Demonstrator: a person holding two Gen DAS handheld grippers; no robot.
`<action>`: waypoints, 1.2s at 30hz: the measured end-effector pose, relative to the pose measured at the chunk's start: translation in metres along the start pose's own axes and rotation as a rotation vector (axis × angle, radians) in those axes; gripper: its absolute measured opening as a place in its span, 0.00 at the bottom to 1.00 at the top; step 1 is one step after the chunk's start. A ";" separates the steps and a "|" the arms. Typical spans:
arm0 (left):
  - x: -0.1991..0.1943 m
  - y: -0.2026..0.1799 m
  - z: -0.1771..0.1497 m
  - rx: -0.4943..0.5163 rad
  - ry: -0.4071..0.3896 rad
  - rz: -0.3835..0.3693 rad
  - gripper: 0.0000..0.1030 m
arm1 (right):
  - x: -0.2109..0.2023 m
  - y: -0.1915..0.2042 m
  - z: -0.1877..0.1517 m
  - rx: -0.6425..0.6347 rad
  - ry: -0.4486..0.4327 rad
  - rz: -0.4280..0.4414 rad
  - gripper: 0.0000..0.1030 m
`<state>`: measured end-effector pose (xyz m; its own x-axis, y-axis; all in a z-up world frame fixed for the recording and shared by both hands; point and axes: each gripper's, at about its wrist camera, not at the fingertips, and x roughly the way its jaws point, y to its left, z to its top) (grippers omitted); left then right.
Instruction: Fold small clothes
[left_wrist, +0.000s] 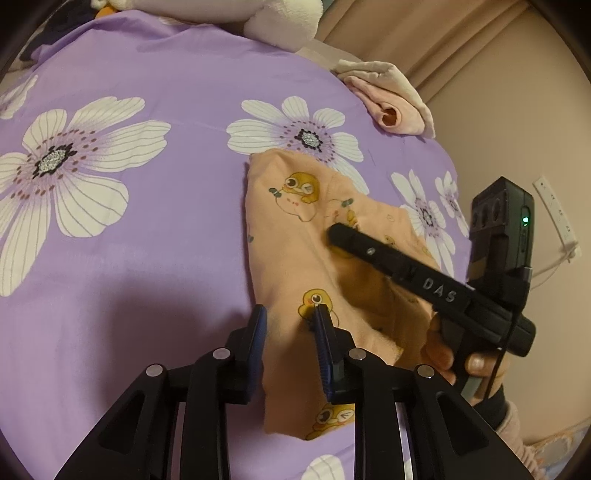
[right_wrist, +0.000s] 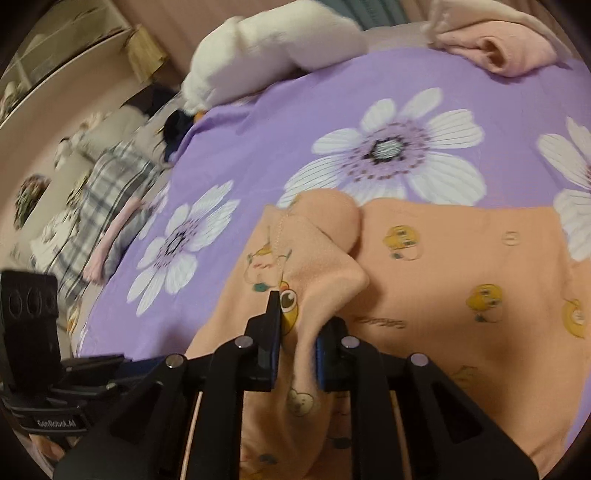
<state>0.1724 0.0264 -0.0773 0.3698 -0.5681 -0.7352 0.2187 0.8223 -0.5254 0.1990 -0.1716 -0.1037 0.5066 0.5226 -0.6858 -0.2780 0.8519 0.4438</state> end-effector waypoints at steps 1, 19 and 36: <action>0.000 0.001 0.000 -0.004 0.000 -0.002 0.22 | 0.003 -0.001 0.000 0.000 0.007 0.004 0.17; -0.012 0.002 0.001 -0.014 -0.010 0.000 0.22 | -0.031 -0.007 0.009 0.120 -0.118 0.147 0.11; 0.020 -0.077 0.006 0.152 0.012 -0.059 0.22 | -0.106 -0.085 0.005 0.175 -0.149 -0.082 0.13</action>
<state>0.1687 -0.0481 -0.0491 0.3419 -0.6155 -0.7101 0.3741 0.7823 -0.4980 0.1728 -0.2998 -0.0658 0.6399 0.4298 -0.6370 -0.0917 0.8657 0.4921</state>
